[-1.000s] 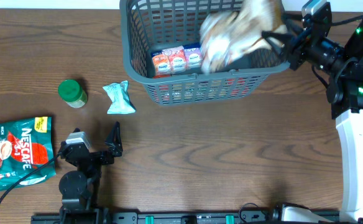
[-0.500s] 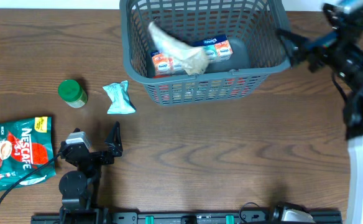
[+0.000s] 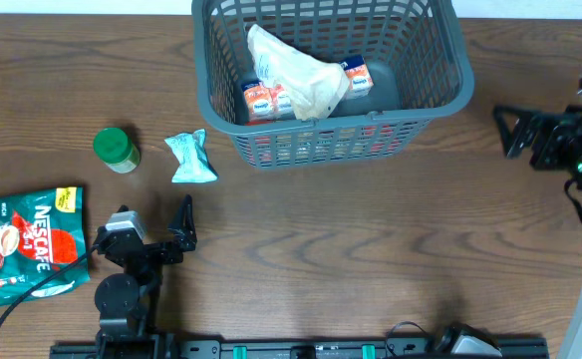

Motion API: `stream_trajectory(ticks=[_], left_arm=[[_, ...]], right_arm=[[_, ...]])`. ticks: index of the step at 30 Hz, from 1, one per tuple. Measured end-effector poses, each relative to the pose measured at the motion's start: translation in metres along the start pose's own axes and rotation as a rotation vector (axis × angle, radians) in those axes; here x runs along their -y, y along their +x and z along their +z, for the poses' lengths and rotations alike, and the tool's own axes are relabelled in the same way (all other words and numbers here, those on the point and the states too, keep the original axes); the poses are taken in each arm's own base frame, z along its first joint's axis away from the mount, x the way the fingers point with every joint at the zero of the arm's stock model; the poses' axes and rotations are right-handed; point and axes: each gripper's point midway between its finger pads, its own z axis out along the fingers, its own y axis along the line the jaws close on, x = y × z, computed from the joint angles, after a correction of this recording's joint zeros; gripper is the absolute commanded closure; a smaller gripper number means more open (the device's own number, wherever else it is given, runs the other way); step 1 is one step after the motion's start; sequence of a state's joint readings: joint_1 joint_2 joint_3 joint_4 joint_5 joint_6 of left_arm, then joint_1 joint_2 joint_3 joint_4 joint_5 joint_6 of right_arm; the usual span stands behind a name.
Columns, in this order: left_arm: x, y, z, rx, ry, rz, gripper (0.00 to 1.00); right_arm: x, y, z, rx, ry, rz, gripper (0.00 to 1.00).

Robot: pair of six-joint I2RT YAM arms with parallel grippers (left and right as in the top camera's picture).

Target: Pack container

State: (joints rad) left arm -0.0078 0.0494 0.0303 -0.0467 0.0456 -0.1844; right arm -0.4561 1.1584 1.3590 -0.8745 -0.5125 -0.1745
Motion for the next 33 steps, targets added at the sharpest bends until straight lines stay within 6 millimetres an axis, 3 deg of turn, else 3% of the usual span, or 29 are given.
stream_trajectory(ticks=[5,15,22,27,33], left_arm=[[0.0,0.0,0.0,0.0,0.0,0.0,0.01],[0.0,0.0,0.0,0.0,0.0,0.0,0.01],[0.0,0.0,0.0,0.0,0.0,0.0,0.01],[0.0,0.0,0.0,0.0,0.0,0.0,0.01],[0.0,0.0,0.0,0.0,0.0,0.0,0.01]], right_arm=[[-0.005,0.024,-0.009,-0.117,0.0,-0.061,0.01],[-0.042,0.0,-0.065,-0.106,-0.067,-0.266,0.01],[-0.041,-0.002,-0.06,-0.106,-0.086,-0.31,0.01],[-0.045,0.004,-0.061,-0.128,-0.108,-0.252,0.01],[-0.078,0.011,-0.062,-0.149,-0.246,-0.214,0.01]])
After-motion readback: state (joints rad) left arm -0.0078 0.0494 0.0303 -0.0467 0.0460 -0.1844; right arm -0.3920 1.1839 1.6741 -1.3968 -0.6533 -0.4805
